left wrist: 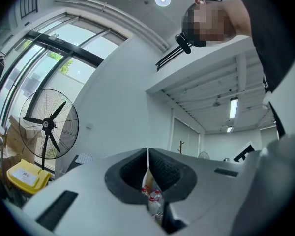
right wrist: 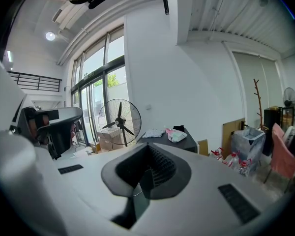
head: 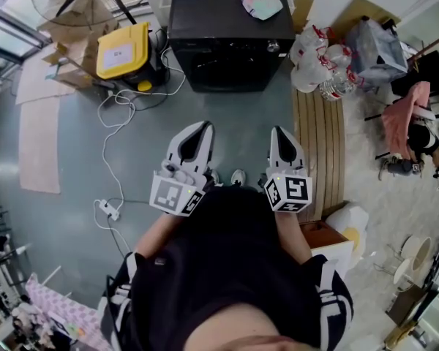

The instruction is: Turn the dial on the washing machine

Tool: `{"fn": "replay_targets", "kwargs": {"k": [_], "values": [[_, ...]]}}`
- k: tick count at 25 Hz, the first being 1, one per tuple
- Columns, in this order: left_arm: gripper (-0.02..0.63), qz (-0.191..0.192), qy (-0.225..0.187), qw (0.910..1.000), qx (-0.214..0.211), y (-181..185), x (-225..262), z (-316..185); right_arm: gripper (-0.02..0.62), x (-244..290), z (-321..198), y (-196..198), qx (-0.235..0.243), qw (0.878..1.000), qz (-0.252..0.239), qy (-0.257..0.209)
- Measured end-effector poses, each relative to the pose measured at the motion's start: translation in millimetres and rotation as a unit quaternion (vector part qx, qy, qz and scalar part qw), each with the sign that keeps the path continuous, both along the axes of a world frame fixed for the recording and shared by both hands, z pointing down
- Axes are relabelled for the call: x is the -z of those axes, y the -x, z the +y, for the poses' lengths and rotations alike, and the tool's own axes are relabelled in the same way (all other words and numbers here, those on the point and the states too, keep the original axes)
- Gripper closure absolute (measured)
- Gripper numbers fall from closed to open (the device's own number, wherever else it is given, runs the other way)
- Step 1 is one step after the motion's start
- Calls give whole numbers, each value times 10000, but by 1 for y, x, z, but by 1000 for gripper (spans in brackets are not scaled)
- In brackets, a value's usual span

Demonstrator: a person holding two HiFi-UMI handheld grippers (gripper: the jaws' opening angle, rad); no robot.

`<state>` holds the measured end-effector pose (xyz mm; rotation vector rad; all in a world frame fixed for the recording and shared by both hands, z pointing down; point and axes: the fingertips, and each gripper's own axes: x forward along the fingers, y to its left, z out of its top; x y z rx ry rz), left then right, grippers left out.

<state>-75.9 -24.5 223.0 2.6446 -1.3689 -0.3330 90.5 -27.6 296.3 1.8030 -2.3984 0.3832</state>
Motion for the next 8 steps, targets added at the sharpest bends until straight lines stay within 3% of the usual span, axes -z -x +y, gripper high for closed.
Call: {"fn": "replay_targets", "kwargs": {"k": [8], "values": [[578,7,-9,10000,-15,-2,1,0,571,4,1,-1,0,10000,-34,-20]]}}
